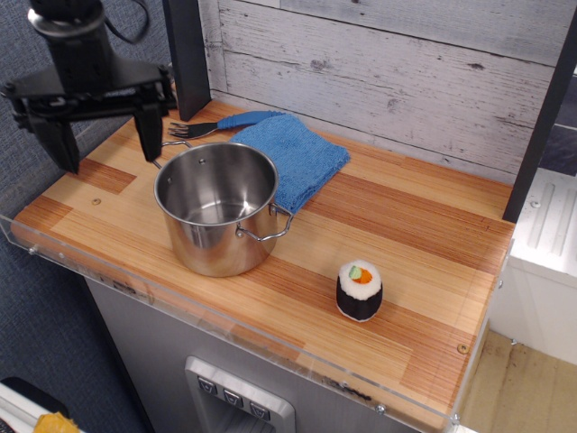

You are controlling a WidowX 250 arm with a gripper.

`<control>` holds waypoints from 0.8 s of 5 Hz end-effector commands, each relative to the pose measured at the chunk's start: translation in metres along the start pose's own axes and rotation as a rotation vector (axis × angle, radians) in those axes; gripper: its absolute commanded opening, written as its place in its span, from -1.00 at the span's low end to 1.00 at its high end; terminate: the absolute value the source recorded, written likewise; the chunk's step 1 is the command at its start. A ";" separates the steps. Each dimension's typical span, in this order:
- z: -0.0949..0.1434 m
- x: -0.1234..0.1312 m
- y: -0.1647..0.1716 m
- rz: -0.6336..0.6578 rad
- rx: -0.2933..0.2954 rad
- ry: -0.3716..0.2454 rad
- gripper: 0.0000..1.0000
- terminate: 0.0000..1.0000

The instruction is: Move the pot to the right of the blue towel

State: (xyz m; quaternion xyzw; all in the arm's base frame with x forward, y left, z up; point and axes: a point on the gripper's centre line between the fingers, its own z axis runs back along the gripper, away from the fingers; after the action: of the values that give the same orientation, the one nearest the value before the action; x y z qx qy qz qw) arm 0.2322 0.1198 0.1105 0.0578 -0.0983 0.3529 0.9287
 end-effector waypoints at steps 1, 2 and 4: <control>-0.019 0.000 -0.007 0.019 0.022 -0.002 1.00 -1.00; -0.034 0.007 -0.011 0.030 0.013 -0.002 1.00 -1.00; -0.061 0.019 -0.018 0.044 0.044 0.023 1.00 -1.00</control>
State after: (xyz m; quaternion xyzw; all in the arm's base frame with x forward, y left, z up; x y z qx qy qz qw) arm 0.2620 0.1257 0.0451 0.0716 -0.0614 0.3769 0.9214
